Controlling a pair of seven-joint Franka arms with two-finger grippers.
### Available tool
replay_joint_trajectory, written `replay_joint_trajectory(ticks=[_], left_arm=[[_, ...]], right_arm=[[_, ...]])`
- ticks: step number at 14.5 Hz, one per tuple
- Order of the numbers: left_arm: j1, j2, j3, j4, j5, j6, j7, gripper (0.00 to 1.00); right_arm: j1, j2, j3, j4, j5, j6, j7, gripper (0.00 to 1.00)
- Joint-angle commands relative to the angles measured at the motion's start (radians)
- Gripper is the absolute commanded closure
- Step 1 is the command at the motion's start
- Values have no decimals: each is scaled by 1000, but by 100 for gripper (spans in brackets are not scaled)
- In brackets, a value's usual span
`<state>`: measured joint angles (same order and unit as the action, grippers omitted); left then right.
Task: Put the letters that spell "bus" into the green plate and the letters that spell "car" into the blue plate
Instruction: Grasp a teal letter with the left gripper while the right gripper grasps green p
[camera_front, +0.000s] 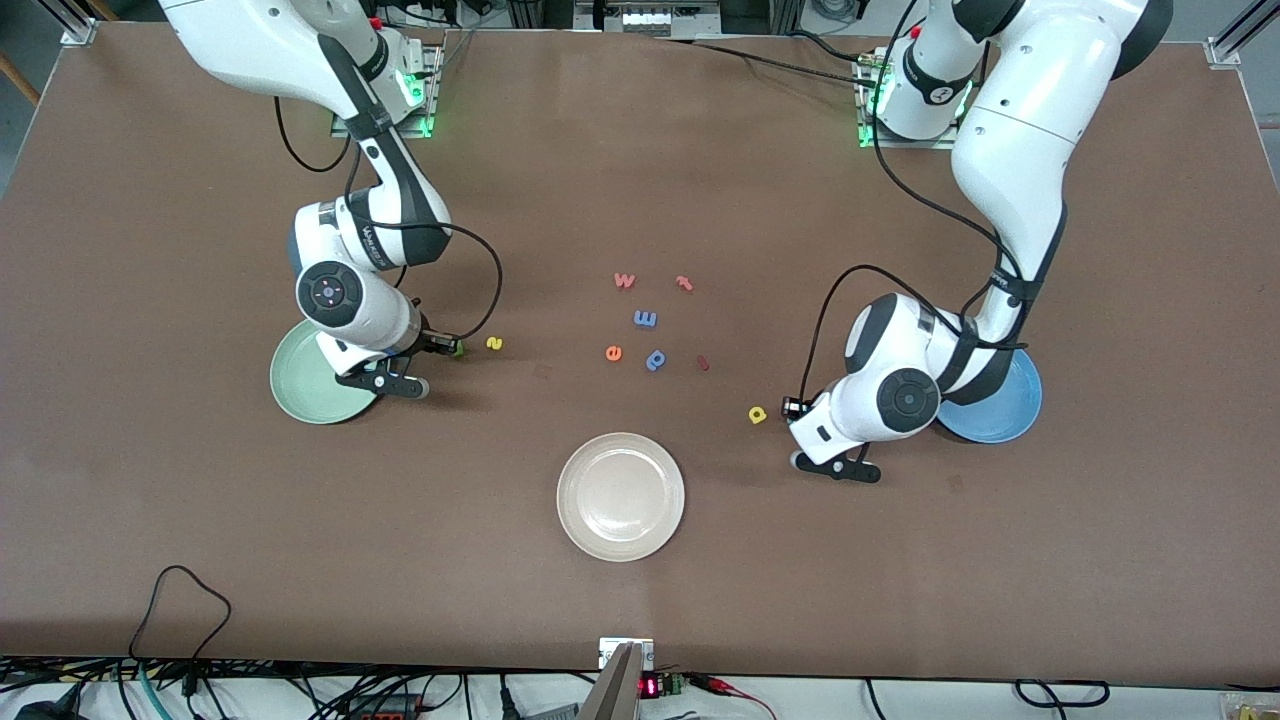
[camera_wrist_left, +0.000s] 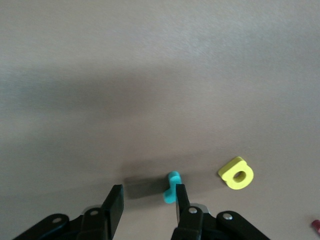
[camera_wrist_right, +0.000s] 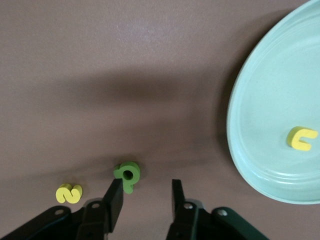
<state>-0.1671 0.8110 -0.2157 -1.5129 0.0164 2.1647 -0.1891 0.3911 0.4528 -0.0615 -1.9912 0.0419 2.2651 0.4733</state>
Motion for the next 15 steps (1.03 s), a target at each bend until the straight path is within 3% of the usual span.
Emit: replay_joint_trajectory(ticks=[1, 11, 15], left_arm=[[-8, 17, 4, 31, -15, -2, -4, 50], [-29, 36, 6, 31, -4, 32, -23, 52], [-34, 36, 9, 31, -1, 32, -16, 66]], right_arm=[[0, 17, -4, -6, 4, 27, 13, 51], [23, 66, 14, -12, 4, 85, 68, 51], [23, 78, 15, -12, 4, 106, 68, 51]])
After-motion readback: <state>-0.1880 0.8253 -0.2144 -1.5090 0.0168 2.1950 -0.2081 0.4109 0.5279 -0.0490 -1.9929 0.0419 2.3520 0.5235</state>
